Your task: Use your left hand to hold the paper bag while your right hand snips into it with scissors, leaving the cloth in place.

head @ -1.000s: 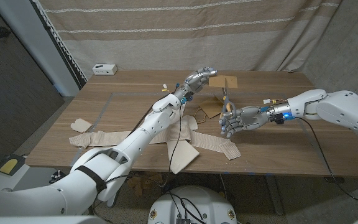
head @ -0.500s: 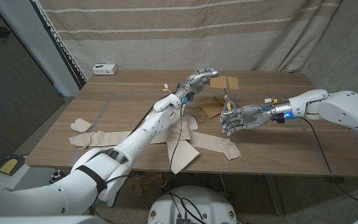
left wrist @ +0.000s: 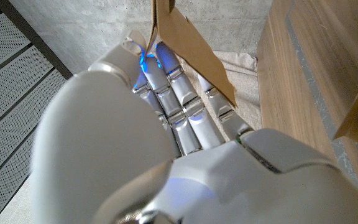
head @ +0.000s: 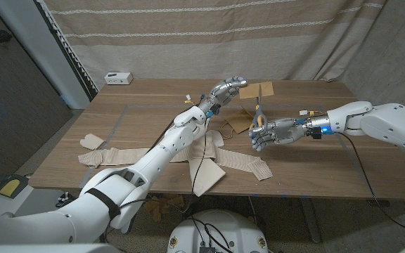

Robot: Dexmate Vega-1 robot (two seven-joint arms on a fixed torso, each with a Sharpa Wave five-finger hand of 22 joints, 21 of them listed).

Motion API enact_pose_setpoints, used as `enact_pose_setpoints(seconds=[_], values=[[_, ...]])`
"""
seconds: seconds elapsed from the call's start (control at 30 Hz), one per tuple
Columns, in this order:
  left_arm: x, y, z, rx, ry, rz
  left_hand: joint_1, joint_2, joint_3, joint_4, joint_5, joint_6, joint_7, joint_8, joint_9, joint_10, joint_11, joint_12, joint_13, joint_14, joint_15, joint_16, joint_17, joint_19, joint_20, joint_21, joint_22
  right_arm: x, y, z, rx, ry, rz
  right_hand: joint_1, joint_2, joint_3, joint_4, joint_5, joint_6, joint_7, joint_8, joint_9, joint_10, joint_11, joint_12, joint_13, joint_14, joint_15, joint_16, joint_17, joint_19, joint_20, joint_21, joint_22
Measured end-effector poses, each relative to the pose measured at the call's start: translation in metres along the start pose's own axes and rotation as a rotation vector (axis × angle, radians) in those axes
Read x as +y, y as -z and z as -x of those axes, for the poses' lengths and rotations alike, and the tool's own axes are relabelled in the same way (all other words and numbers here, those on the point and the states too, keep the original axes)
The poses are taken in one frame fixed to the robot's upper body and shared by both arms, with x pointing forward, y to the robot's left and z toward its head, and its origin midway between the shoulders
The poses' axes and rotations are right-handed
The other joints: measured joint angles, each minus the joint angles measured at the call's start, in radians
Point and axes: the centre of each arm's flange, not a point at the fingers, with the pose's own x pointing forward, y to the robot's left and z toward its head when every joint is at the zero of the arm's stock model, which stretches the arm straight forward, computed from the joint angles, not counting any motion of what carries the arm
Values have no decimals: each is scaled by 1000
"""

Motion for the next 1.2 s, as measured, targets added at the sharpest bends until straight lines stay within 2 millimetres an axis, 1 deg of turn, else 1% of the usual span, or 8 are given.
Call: enact_pose_setpoints(seconds=[0.17,0.5,0.67,0.93,1.03,1.07,1.1,1.2], values=[[0,0,1,0,1,0,3,-3,0,0,0,0,0,6,1,0,0,1,0,1,1,0,0,0,0,8,0,1,-1,0,2,13,-1,22,-1,0,0,-25,45,-3,3,-19,31,4,-3,-31,45,6,2,0,23,2,27,0],[-1,1,3,-2,4,1,3,-3,0,0,0,0,0,6,1,0,0,1,0,2,2,0,0,-1,-1,14,-5,3,1,-1,26,42,-6,50,-11,0,0,-51,79,-8,4,-43,54,7,11,-30,108,2,2,-3,48,-2,63,0],[-2,0,4,-5,5,1,3,-3,0,0,0,0,0,6,-4,0,0,1,0,2,2,0,0,-9,2,21,-9,3,1,-2,34,53,-6,63,-11,1,0,-69,90,-19,3,-60,54,7,13,-15,190,-17,2,-5,74,-3,95,5],[-2,1,6,-6,1,2,3,-3,0,0,-2,0,0,6,-1,2,2,1,1,2,2,0,0,-9,2,28,-9,3,2,-1,43,64,-2,88,-10,1,1,-89,76,-31,-17,-90,54,7,27,29,319,-35,2,-17,106,-2,164,19],[-2,1,7,-7,1,3,3,-3,0,0,1,0,0,6,-1,2,2,1,1,3,3,0,0,-9,2,32,-13,3,1,-1,46,66,0,88,-10,1,1,-97,64,-26,-20,-99,63,16,35,35,356,-43,2,-17,118,-3,192,24],[-2,1,7,-7,1,3,3,-3,0,0,2,0,0,6,-1,2,2,1,1,3,3,0,0,-9,2,32,-14,2,1,-1,47,66,0,96,-2,25,2,-101,65,-25,-20,-102,73,22,47,33,369,-45,2,-18,126,-4,203,27],[-2,1,7,-8,1,3,3,-3,0,0,2,0,0,6,-1,2,2,1,1,3,3,0,0,-9,2,32,-14,2,1,-1,49,70,1,96,-2,32,0,-103,76,-15,-19,-107,82,31,47,26,384,-49,2,-20,132,-4,215,28],[-2,1,8,-9,0,4,3,-3,0,0,2,0,0,6,-1,2,2,1,1,3,4,0,0,-9,2,36,-14,2,1,-1,53,80,1,101,-7,33,0,-110,116,-12,-4,-118,99,48,43,8,416,-60,-2,-21,146,-6,244,28]])
